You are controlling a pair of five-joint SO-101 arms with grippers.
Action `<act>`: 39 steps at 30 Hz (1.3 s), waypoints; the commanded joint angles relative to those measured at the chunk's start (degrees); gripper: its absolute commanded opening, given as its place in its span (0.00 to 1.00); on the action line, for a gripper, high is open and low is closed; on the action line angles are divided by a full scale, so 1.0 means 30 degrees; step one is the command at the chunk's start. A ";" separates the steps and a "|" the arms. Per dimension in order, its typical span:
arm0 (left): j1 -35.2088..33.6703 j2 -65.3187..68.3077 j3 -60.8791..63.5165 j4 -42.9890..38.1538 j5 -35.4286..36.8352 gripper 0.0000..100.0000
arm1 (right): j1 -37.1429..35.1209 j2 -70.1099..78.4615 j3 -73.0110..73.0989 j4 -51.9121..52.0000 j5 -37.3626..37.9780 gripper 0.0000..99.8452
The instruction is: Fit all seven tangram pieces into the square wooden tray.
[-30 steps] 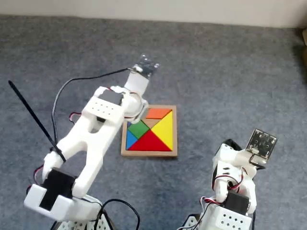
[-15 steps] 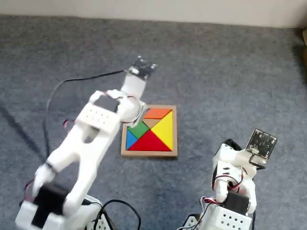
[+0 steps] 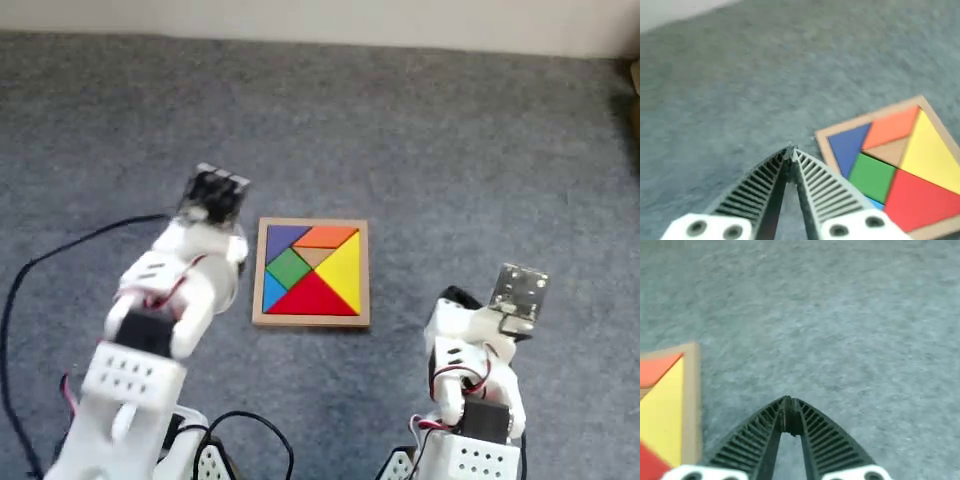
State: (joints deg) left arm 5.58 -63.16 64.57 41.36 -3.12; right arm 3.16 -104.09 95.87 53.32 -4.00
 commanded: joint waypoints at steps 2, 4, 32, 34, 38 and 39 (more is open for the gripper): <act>-0.1538 -0.5114 0.1597 -0.0410 0.0205 0.01 | -0.2857 -0.0073 0.2242 0.2242 0.0000 0.01; -0.1832 -0.7429 0.2681 -0.0410 0.0205 0.01 | -0.3766 -0.0073 0.2242 0.2916 0.0000 0.01; -0.4821 -1.3026 1.0886 0.0733 0.0117 0.01 | -0.4147 0.0073 0.2242 0.3414 0.0088 0.01; -0.5114 -1.3026 1.0886 0.1436 0.0117 0.01 | -0.4147 0.0073 0.2242 0.3414 0.0088 0.01; -0.5172 -1.3084 1.0886 0.2755 0.0117 0.01 | -0.4147 0.0073 0.2242 0.3414 0.0088 0.01; -0.5084 -1.3084 1.0886 0.2989 0.0117 0.01 | -0.4147 0.0073 0.2242 0.3414 0.0088 0.01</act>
State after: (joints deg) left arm -9.36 -101.85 96.04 48.57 -3.12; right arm -8.79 -104.09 95.87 63.34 -4.00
